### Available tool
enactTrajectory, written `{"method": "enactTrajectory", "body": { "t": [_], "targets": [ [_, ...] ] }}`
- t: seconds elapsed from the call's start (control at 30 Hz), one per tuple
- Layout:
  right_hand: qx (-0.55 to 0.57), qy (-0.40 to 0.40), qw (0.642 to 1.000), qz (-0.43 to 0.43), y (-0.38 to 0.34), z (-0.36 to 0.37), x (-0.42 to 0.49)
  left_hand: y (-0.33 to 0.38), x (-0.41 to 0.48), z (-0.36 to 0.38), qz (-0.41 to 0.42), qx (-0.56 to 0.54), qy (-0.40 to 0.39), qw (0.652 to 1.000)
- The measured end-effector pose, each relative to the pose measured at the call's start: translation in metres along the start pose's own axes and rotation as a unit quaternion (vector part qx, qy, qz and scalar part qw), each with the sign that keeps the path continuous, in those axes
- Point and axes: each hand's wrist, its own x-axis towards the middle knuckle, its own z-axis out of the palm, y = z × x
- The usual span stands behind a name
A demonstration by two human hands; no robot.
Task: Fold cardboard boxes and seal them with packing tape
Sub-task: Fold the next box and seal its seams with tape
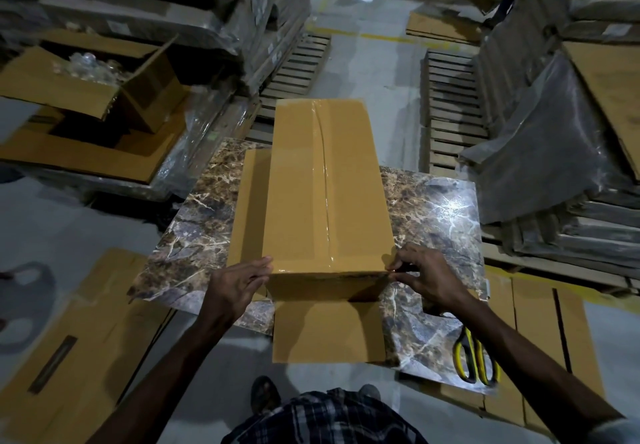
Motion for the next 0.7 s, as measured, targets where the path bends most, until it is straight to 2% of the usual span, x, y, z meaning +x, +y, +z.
{"method": "enactTrajectory", "body": {
  "t": [0.2, 0.33, 0.47, 0.57, 0.7],
  "targets": [
    [0.013, 0.004, 1.000, 0.028, 0.004, 0.003, -0.011, 0.005, -0.004, -0.007, -0.057, -0.003, -0.022, 0.998],
    [0.043, 0.029, 0.995, 0.082, 0.008, -0.007, -0.027, 0.008, -0.008, -0.014, -0.190, -0.051, -0.015, 0.980],
    [0.129, 0.090, 0.974, 0.162, 0.000, -0.008, -0.034, 0.013, -0.007, -0.007, -0.311, -0.178, 0.007, 0.934],
    [0.203, 0.132, 0.942, 0.231, -0.015, 0.015, -0.036, 0.025, -0.011, 0.005, -0.356, -0.212, 0.073, 0.907],
    [0.256, 0.221, 0.896, 0.287, -0.046, 0.054, -0.051, 0.041, -0.031, 0.034, -0.371, -0.242, 0.193, 0.875]
  ]
}}
